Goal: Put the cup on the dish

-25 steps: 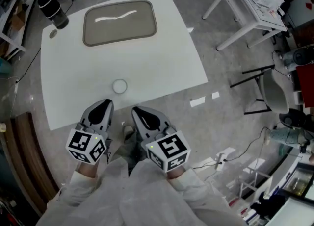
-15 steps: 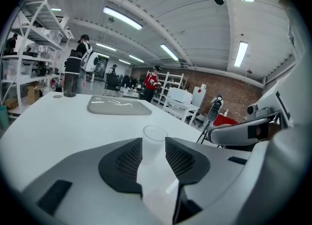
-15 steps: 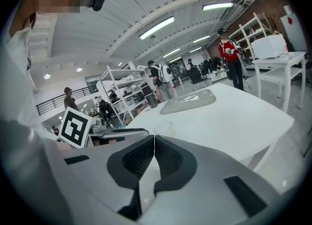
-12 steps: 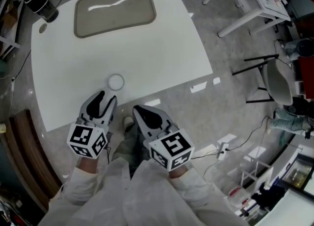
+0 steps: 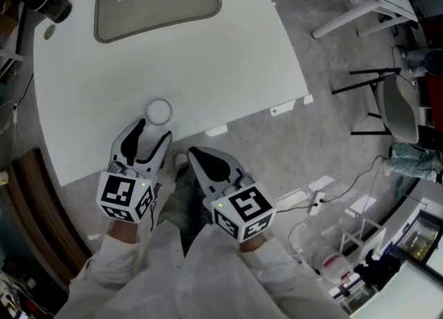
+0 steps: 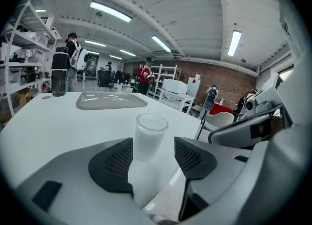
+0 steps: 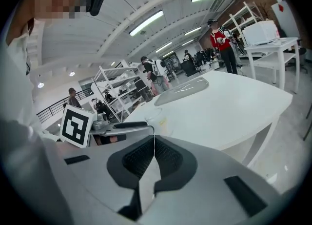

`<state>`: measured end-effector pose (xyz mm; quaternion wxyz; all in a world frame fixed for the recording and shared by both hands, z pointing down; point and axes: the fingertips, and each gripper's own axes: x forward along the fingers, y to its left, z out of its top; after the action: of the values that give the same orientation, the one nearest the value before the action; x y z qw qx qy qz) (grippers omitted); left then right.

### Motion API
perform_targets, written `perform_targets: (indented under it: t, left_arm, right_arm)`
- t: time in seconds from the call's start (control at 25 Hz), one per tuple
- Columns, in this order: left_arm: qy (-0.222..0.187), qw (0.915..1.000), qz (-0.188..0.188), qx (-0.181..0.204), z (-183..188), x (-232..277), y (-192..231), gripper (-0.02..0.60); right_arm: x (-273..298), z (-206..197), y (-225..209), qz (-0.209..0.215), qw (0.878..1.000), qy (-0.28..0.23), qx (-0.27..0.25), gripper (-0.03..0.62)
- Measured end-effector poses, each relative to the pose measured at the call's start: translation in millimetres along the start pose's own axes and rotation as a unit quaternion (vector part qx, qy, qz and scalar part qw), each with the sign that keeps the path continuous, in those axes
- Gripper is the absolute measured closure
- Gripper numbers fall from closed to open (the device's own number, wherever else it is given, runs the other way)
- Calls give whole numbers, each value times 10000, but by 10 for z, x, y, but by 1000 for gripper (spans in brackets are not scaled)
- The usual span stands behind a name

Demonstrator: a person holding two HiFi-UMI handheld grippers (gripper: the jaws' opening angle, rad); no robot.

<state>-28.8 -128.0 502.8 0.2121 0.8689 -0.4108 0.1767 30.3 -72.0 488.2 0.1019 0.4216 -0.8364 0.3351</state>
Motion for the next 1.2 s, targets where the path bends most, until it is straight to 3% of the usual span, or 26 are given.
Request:
perform_targets:
  t: [0.52,1.2]
  left_arm:
    - [164,9996,-63,229,11,315,93,298]
    - [140,9987,-135,469,84,556,101,295]
  right_arm:
    - [4,-194,-190,-151,9980,114,606,580]
    - [-59,-252,-351,-298,9970,232,668,580]
